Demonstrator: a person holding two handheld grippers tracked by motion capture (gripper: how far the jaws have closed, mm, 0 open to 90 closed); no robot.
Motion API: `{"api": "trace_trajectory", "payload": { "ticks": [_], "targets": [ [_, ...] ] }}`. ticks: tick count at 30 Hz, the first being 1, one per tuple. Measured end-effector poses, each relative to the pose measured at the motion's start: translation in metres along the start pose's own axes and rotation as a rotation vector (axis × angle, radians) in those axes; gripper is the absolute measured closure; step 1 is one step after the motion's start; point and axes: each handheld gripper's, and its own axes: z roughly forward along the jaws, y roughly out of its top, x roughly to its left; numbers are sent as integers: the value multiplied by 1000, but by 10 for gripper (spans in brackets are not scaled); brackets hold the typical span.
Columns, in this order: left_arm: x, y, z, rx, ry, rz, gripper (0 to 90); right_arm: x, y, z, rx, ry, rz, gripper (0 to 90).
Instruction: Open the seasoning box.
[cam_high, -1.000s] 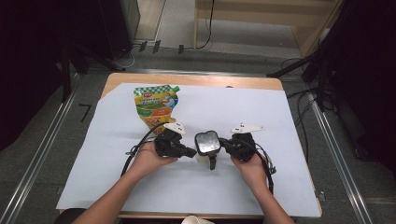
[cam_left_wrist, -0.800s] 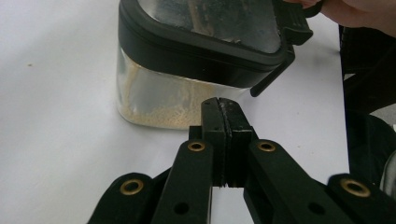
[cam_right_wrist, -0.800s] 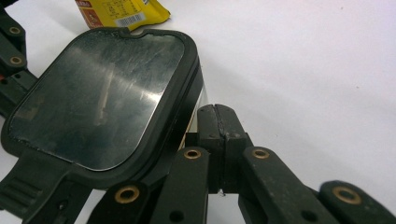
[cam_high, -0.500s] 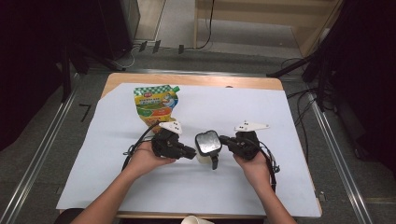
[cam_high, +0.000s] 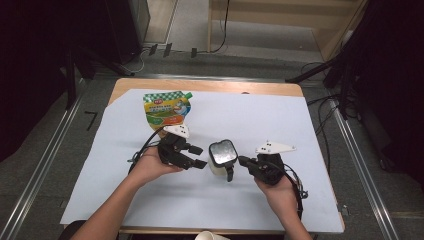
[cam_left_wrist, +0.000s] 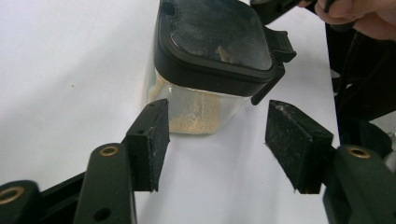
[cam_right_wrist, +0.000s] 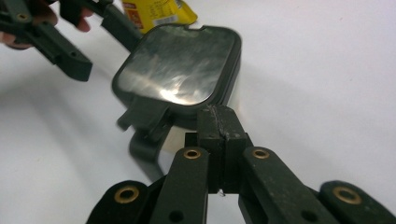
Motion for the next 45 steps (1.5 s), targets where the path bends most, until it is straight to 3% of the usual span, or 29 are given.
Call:
{"api": "trace_trajectory", "payload": {
  "ticks": [12, 22, 31, 45],
  "targets": [
    [3, 3, 0, 5, -6, -8, 399, 26, -18, -5, 22, 36, -28, 900],
    [3, 3, 1, 2, -4, -10, 398, 39, -22, 6, 54, 76, -71, 900],
    [2, 3, 1, 2, 5, 0, 383, 51, -25, 22, 82, 118, -81, 900],
    [2, 4, 0, -1, 10, -7, 376, 43, -26, 32, 104, 103, -68, 900]
  ]
}}
